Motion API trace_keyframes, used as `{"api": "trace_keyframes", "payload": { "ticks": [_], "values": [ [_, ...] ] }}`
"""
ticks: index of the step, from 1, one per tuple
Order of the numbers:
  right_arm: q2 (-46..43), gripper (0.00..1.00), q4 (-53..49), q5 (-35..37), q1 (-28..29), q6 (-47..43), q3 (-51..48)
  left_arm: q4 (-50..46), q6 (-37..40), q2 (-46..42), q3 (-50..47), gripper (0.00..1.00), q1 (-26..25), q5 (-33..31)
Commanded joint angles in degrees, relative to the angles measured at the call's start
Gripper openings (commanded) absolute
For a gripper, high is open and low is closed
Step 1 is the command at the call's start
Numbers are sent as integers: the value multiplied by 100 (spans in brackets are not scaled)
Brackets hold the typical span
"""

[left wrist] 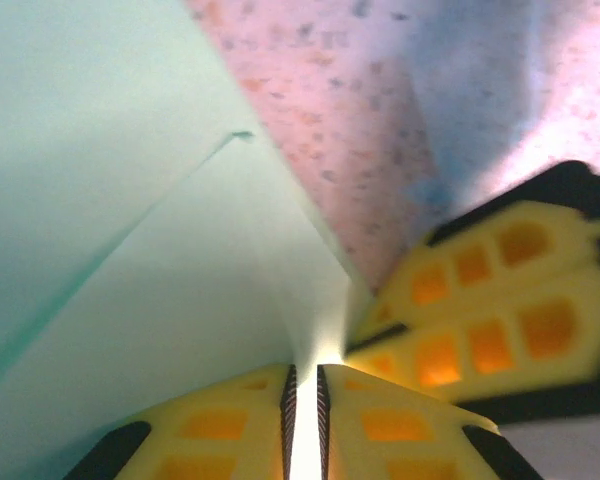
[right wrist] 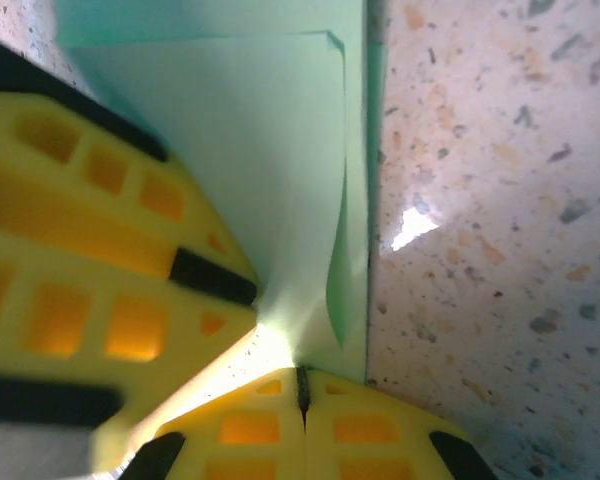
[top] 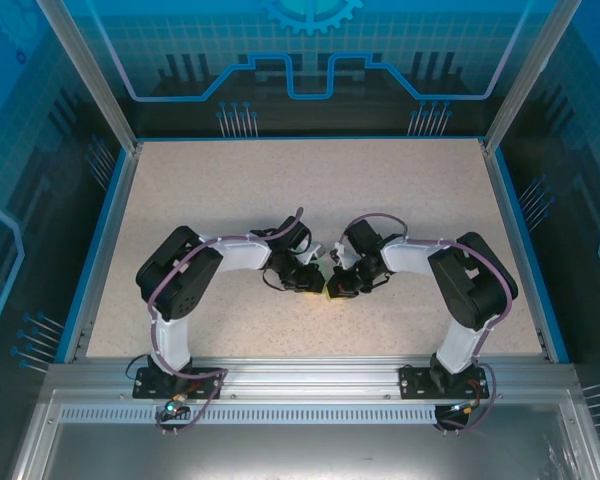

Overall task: Fold a paper plane with a square sheet of paper (fold left side to right side)
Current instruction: Third fold the triangle at the center of the table.

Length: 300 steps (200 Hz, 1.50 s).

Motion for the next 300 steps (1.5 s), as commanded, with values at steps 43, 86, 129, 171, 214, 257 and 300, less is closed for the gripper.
{"api": "trace_keyframes", "payload": {
  "ticks": [43,86,129,171,214,257,300],
  "values": [
    [365,0,-466,844,-7,-132,-234,-9,-145,179,-46,17,108,-703],
    [376,0,-524,873,-8,-160,-224,-224,33,-116,-232,17,354,-887],
    [365,0,-588,869,-10,-201,-208,-378,270,-378,-516,17,760,-982],
    [304,0,-601,844,-11,-205,-208,-445,477,-603,-799,18,1228,-1022],
    [-106,5,-213,602,-7,-251,-165,-428,481,-1083,-857,27,1381,-750],
    [-1087,28,-343,1153,-56,-562,-76,49,-111,-1935,-1317,46,1380,-337],
    [-2027,44,-419,2005,-17,-1063,-290,1065,-1112,-2122,-1805,59,1359,140]
  ]
}}
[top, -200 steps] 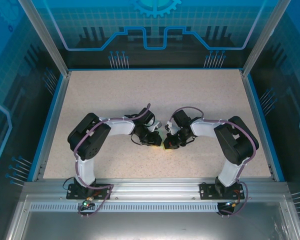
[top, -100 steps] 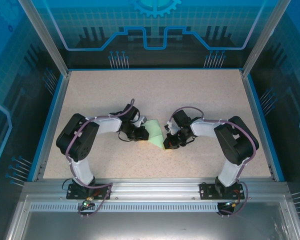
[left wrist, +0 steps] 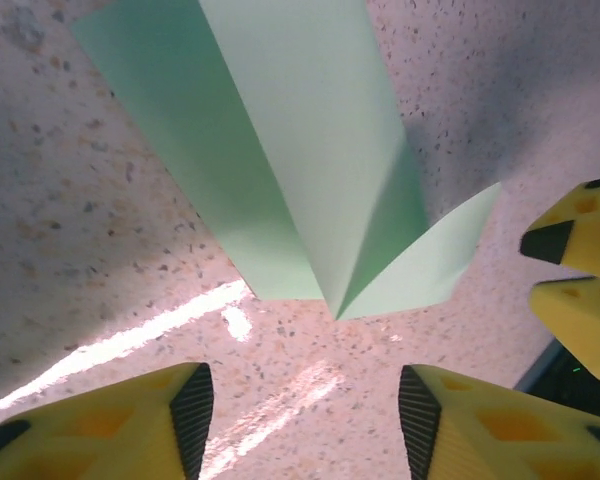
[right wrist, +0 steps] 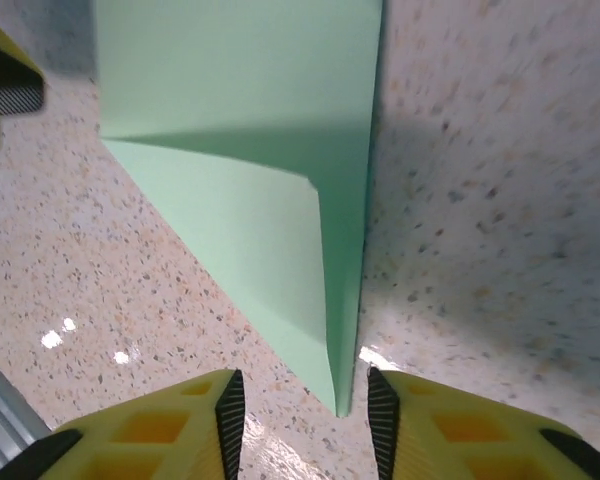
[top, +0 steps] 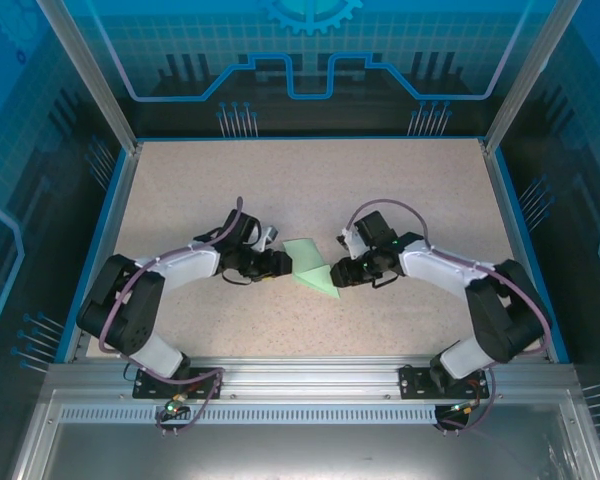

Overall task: Fold a paper plane with a square sheet of paper (fold left side to right side)
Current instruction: Third fold the triangle at the center of the table.

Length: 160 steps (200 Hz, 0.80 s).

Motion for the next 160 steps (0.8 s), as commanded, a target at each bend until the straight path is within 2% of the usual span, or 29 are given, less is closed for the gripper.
{"api": "trace_keyframes", "payload": {
  "ticks": [1,42,65,107,133,160],
  "values": [
    [-495,44,-185,664,-5,-399,-199,594,-651,-38,-202,59,-2,365],
    [-1182,47,65,981,312,-768,-549,1226,-1030,449,-99,60,-123,680],
    [-1243,47,207,1458,849,-911,-640,1247,-1054,732,171,52,-279,704],
    [-843,50,769,2211,1673,-1075,-634,1328,-1268,788,350,30,-332,698],
    [-391,53,960,2561,1982,-1262,-450,1257,-1439,754,383,26,-328,705],
    [10,54,1018,2775,2045,-1358,-248,1208,-1526,693,399,25,-329,695]
  ]
}}
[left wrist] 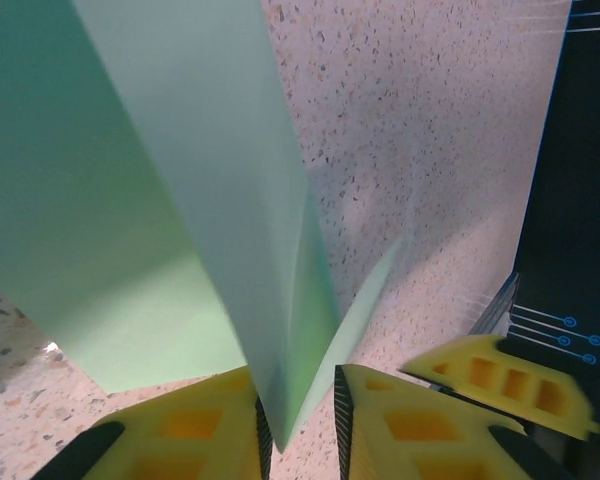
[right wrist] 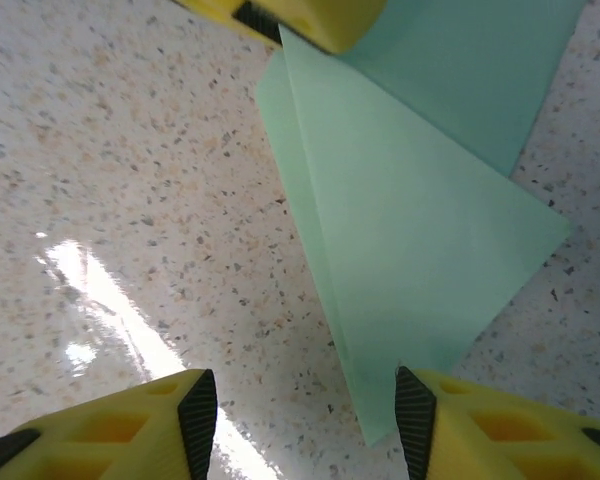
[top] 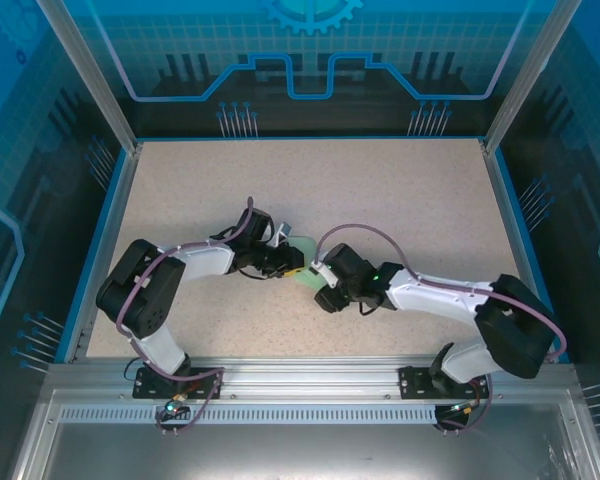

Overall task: Fold a paper plane with a square sheet of paper (fold left side to right side)
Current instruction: Third fold the triangle at the center of the table, then fourth fold the wing at the center of the table.

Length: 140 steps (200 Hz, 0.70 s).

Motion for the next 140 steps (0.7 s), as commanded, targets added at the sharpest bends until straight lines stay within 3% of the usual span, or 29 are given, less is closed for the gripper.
{"api": "trace_keyframes", "payload": {
  "ticks": [1,109,140],
  "values": [
    [280,53,226,425,83,-215,289,-42,-173,-92,129,25,-10,116],
    [1045,46,371,717,93,-288,559,-198,-205,-186,266,24,-10,121],
    [1110,37,398,720,93,-268,548,-218,-214,-227,281,24,-8,91]
  ]
}}
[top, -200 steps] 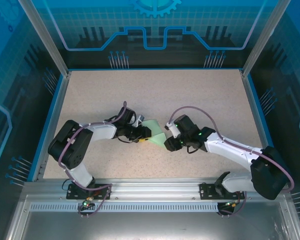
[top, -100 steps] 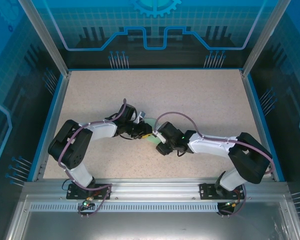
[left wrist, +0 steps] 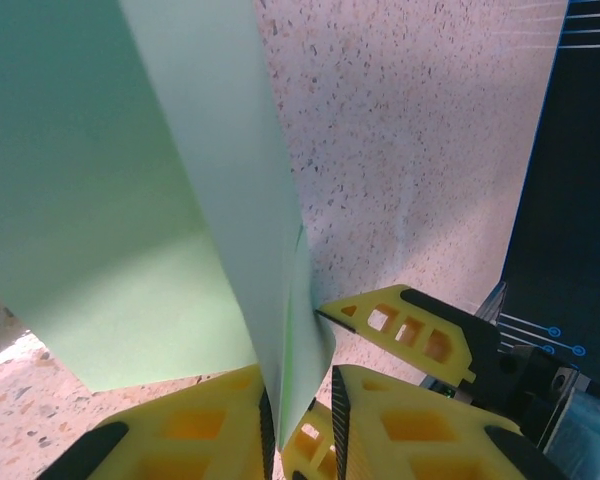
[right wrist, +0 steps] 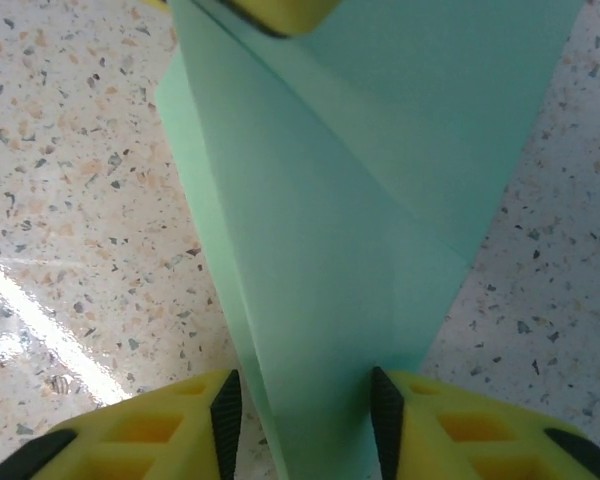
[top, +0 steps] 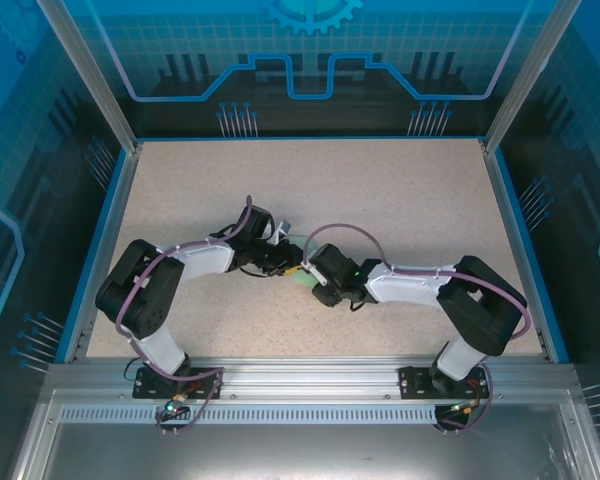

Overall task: Fold a paper plane with a square sheet of paper (fold left side to right side)
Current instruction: Fourth fold the wing at the center of the table.

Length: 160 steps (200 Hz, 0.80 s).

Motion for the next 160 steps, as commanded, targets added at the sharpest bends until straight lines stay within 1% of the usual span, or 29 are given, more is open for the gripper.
{"api": "trace_keyframes", "payload": {
  "ticks": [1,29,86,106,160],
  "values": [
    [97,36,109,56,65,-10,156,-100,-22,-210,164,24,-10,92],
    [87,26,128,49,55,37,88,-173,17,-272,155,26,-3,48],
    [77,12,184,-14,21,117,-88,-413,157,-605,-25,41,135,-63],
    [103,10,181,-33,10,116,-118,-497,200,-807,-143,48,252,-88],
    [122,9,210,-158,14,81,-215,-834,377,-1339,-404,53,574,-170]
  ]
}}
